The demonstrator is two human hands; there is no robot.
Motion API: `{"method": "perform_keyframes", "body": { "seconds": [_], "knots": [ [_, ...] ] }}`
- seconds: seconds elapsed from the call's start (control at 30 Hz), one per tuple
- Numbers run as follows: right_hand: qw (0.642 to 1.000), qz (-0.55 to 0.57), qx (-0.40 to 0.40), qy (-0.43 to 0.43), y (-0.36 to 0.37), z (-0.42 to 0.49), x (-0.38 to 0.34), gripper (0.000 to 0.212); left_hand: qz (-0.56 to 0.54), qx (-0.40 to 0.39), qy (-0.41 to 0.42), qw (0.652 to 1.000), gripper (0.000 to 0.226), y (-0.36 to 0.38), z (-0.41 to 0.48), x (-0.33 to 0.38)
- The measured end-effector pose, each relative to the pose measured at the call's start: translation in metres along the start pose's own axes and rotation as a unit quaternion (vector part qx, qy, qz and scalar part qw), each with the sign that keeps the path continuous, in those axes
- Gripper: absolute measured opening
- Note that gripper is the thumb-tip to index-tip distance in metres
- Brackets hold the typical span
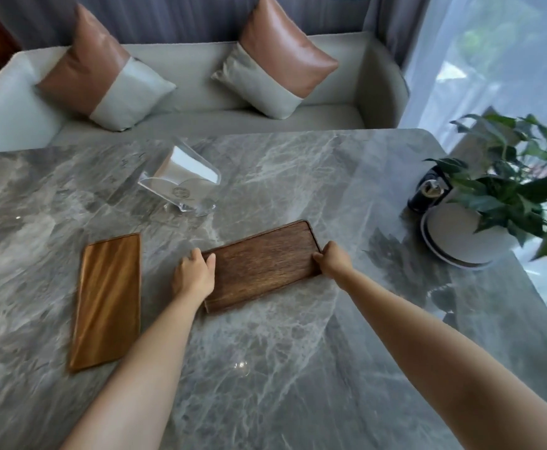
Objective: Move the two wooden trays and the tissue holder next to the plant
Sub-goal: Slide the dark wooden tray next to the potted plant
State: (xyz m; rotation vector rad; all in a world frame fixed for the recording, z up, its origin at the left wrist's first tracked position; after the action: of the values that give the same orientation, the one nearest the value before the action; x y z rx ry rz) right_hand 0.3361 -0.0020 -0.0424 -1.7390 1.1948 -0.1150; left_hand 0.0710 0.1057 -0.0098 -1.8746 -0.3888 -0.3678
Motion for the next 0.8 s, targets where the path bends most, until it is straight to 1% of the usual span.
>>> {"method": "perform_keyframes", "body": {
  "seconds": [0.17, 0.23, 0.3, 0.43, 0.53, 0.63, 0.8],
  "knots": [
    [0.995, 0.073, 0.013, 0.061, -0.021, -0.016, 0.048, 0.017, -0.014, -0.017, 0.07, 0.997, 0.044, 0.01, 0.013, 0.061],
    [0.987, 0.13, 0.01, 0.094, -0.028, -0.027, 0.069, 0.015, -0.015, -0.03, 0.095, 0.995, 0.045, 0.017, 0.014, 0.089],
    [0.977, 0.182, 0.014, 0.109, -0.035, -0.038, 0.087, 0.015, -0.012, -0.05, 0.116, 0.992, 0.046, 0.026, 0.013, 0.118],
    [0.962, 0.236, 0.036, 0.132, -0.048, -0.054, 0.122, 0.017, 0.009, -0.075, 0.155, 0.985, 0.047, 0.051, 0.008, 0.177],
    [0.944, 0.279, 0.031, 0.173, -0.048, -0.059, 0.15, 0.012, 0.044, -0.087, 0.186, 0.978, 0.046, 0.074, 0.0, 0.219],
    [0.923, 0.322, 0.025, 0.209, -0.045, -0.064, 0.174, 0.013, 0.06, -0.116, 0.22, 0.967, 0.048, 0.101, -0.007, 0.253],
    [0.888, 0.384, 0.018, 0.251, -0.035, -0.069, 0.198, 0.013, 0.094, -0.159, 0.242, 0.952, 0.052, 0.147, -0.011, 0.288]
  ]
}}
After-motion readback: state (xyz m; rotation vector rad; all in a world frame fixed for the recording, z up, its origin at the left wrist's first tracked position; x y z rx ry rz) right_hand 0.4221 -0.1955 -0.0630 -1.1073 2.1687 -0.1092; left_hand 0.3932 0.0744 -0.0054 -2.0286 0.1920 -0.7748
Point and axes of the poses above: each hand's wrist, its own z-axis towards the middle knuckle, its own y-axis out of the palm, x = y × z, the point moved 7 cm from there along z, towards the middle knuckle, and after that the axes turned 12 degrees about -z, right-handed, at the moved point
